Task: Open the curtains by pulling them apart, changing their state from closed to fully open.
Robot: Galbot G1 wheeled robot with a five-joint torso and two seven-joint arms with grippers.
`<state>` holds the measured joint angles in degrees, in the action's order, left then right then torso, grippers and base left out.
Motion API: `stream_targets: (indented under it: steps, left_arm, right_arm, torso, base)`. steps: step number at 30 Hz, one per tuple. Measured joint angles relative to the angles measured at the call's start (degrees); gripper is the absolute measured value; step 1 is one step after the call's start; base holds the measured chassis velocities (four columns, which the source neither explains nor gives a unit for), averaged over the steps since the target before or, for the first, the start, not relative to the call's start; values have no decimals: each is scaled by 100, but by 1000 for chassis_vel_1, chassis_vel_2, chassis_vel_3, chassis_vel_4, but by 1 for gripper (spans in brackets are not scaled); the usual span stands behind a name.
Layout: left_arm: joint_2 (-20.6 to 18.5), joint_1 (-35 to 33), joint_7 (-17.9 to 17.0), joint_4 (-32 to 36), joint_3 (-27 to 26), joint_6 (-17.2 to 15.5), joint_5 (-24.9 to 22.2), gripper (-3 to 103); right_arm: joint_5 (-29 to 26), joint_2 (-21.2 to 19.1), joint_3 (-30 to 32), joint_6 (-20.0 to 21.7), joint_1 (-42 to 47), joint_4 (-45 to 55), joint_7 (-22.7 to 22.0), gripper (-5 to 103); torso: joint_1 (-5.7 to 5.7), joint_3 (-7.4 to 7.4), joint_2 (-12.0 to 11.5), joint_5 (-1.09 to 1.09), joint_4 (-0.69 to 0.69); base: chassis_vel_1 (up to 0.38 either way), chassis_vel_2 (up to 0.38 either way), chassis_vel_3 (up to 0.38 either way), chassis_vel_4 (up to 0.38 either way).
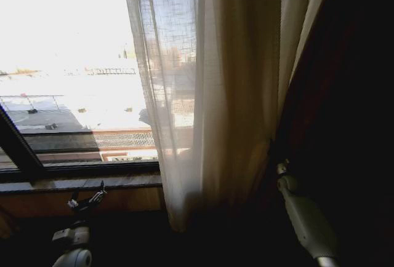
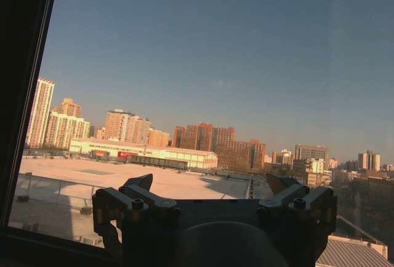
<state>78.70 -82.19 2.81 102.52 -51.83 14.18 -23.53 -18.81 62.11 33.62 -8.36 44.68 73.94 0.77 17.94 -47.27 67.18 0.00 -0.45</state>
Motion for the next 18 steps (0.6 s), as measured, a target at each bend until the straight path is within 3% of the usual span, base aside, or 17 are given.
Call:
stream_targets:
  steps: [5,7,10,13,14,16,18]
  left_arm:
    - [0,0,0,0,0,0,0,100]
    - [0,0,1,0,1,0,0,100]
    - [0,0,0,0,0,0,0,100]
    - [0,0,0,0,0,0,0,100]
    - [0,0,0,0,0,0,0,100]
    - [0,0,0,0,0,0,0,100]
    - [0,0,0,0,0,0,0,100]
  right_arm:
    - [-440,33,-158,307,410,635,-30,-3]
    - [-690,44,-227,492,656,1060,1,2]
    - [-850,63,-320,777,1103,1790,-12,18]
    - [-861,80,-322,872,1296,2064,-35,24]
    - [-860,94,-317,899,1447,2230,-33,34]
    - [-854,101,-299,901,1527,2308,-27,34]
    - [-899,122,-233,909,1778,2557,-45,45]
  torso:
    - [0,0,0,0,1]
    - [0,0,0,-1,1]
    - [0,1,0,-1,0]
    - [0,1,0,-2,1]
    - [0,1,0,0,1]
    - [0,1,0,0,1]
    - [0,0,0,-1,0]
  base:
    - [0,0,0,0]
    - [0,0,0,0]
    - [0,0,0,0]
    - [0,0,0,0]
    - [0,0,0,0]
    - [0,0,0,0]
    - [0,0,0,0]
